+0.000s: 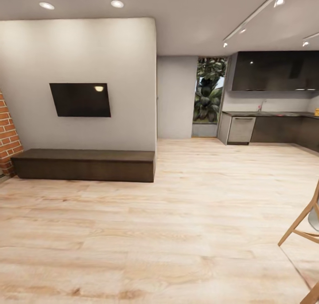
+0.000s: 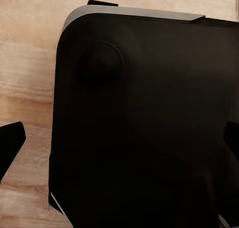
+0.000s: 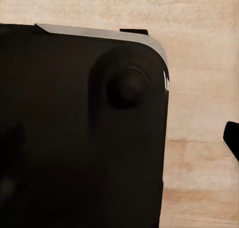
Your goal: In the kitchen, take the popcorn bag from the countertop, put it into the microwave, and heat it until the popcorn is cooked so the cooked popcorn ends up inside the bag.
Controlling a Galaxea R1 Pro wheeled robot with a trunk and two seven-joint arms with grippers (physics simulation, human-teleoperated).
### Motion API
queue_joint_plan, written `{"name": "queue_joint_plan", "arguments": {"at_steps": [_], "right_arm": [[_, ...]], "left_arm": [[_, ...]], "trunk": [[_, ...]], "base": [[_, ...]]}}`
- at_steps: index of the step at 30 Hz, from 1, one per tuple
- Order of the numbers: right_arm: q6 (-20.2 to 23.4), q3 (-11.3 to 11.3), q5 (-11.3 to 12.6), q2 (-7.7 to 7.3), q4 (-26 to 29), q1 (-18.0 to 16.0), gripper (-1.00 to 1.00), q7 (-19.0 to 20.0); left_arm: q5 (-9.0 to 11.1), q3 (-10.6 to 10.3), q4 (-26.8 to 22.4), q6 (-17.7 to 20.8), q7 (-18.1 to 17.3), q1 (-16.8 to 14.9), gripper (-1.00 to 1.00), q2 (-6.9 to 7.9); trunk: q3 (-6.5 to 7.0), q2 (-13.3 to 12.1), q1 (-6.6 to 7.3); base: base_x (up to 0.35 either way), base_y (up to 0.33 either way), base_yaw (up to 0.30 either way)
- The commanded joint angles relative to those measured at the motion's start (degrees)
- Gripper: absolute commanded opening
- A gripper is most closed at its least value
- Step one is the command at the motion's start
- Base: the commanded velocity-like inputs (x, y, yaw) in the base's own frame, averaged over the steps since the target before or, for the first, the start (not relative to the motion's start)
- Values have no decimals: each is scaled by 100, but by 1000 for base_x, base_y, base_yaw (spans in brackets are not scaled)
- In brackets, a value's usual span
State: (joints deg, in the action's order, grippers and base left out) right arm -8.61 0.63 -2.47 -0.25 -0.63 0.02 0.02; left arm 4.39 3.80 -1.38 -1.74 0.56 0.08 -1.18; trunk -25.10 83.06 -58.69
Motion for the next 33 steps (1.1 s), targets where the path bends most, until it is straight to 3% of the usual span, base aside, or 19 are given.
{"name": "queue_joint_plan", "arguments": {"at_steps": [1, 33], "right_arm": [[-26, 8, -26, -1, -7, -2, 100, 0], [-26, 8, -31, 4, -7, -2, 100, 0]], "left_arm": [[35, 33, -3, -10, 6, 1, 100, -2], [35, 35, -4, -10, 7, 1, 100, -2]], "trunk": [[-4, 2, -4], [-4, 2, -4]], "base": [[324, 0, 0], [324, 0, 0]]}}
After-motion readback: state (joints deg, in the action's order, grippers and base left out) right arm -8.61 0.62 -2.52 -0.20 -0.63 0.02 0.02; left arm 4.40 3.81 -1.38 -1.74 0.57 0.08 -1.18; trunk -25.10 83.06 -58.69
